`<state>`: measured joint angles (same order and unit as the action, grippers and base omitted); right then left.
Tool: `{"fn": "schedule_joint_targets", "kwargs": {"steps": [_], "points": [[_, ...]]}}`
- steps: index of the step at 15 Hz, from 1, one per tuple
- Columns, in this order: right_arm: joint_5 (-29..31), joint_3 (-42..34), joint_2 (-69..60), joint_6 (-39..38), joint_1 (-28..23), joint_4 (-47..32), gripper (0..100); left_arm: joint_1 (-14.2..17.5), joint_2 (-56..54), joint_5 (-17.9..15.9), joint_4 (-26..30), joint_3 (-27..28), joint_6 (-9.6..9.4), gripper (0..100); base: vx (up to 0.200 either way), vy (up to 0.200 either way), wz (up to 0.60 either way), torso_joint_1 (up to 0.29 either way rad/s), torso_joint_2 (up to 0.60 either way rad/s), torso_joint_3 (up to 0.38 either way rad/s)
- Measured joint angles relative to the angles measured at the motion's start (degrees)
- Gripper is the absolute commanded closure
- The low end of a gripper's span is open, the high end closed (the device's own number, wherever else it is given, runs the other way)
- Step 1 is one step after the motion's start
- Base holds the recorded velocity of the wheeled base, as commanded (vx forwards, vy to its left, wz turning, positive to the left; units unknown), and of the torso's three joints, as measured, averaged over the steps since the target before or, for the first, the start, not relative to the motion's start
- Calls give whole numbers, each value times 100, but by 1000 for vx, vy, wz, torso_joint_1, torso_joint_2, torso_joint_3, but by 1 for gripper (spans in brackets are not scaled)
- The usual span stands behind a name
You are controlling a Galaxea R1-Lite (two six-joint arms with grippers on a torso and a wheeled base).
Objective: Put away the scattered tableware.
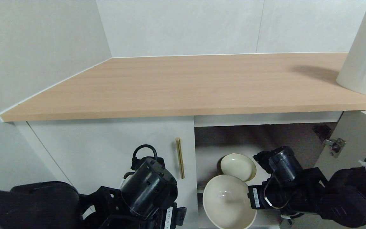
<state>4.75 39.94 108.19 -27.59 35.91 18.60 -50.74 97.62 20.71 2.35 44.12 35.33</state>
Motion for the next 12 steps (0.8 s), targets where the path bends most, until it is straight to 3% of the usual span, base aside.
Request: {"fn": "schedule_joint_targets", "kwargs": {"steps": [3,7,12], "points": [[140,11,68,-886,-301,380,100,2,-66,4,-1,6,-2,0,0,0,0,0,0,0],[827,72,350,-1253,-458,925,100,5,-99,9,-4,6,0,0,0,0,0,0,0,0],[1330,422,694,-1492,-577,951,100,0,-101,9,-4,11,0,0,0,0,0,0,0,0]]}}
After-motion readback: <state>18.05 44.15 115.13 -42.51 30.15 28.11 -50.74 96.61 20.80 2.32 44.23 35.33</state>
